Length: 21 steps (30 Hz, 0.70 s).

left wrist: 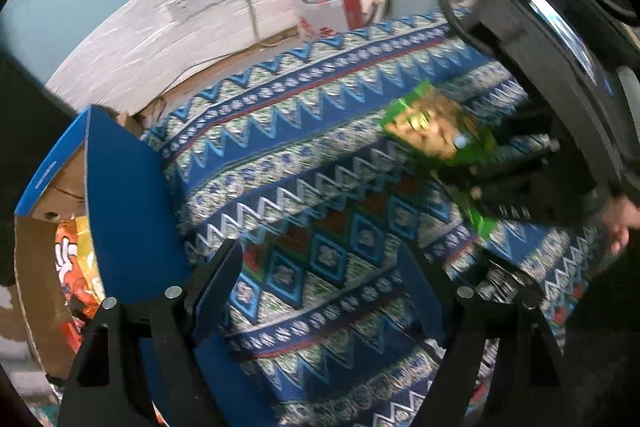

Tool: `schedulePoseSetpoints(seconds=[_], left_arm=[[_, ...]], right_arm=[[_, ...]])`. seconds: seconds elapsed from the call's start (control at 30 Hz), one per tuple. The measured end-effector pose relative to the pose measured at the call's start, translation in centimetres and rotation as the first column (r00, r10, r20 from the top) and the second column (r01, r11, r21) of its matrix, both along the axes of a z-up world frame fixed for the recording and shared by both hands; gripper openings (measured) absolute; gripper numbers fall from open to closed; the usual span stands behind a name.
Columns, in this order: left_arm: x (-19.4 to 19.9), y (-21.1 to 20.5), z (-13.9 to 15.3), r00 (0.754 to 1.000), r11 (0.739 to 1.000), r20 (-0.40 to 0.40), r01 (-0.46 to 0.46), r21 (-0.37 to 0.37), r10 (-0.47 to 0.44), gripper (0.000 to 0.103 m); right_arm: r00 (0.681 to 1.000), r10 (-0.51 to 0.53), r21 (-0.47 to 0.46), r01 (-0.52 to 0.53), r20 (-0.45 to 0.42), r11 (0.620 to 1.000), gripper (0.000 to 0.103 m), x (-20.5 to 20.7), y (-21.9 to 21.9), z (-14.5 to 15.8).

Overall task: Organize snacks
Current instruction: 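Grasp the black snack bag with left tool while right tool grasps the green peanut bag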

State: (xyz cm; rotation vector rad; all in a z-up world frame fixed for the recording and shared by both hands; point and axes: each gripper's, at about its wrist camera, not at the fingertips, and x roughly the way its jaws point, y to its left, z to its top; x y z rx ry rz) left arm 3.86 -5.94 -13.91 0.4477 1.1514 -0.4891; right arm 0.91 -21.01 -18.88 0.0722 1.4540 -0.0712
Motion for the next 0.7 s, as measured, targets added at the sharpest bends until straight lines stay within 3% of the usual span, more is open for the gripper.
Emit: schedulePoseSetpoints(seconds=[0.33, 0.53, 0.7], left_arm=[[-4.7, -2.2, 0.2, 0.988, 0.988, -0.033, 0.148, -0.041, -0.149, 0.082], [-7.5, -3.7, -0.4, 0.969, 0.97, -0.026, 0.245, 0.002, -0.245, 0.082], [-9.0, -4.9, -1.1, 0.955, 0.957, -0.058, 0.29, -0.005, -0.289, 0.082]], right_arm=[[1.0, -0.006, -0.039, 0.007, 0.021, 0.999, 0.031, -4.1, -0.4, 3.2], [0.999, -0.019, -0.062, 0.021, 0.029, 0.998, 0.031, -7.6, -0.9, 5.2], [0.998, -0.054, -0.054, 0.055, 0.014, 0.997, 0.031, -9.6, -2.3, 5.0]])
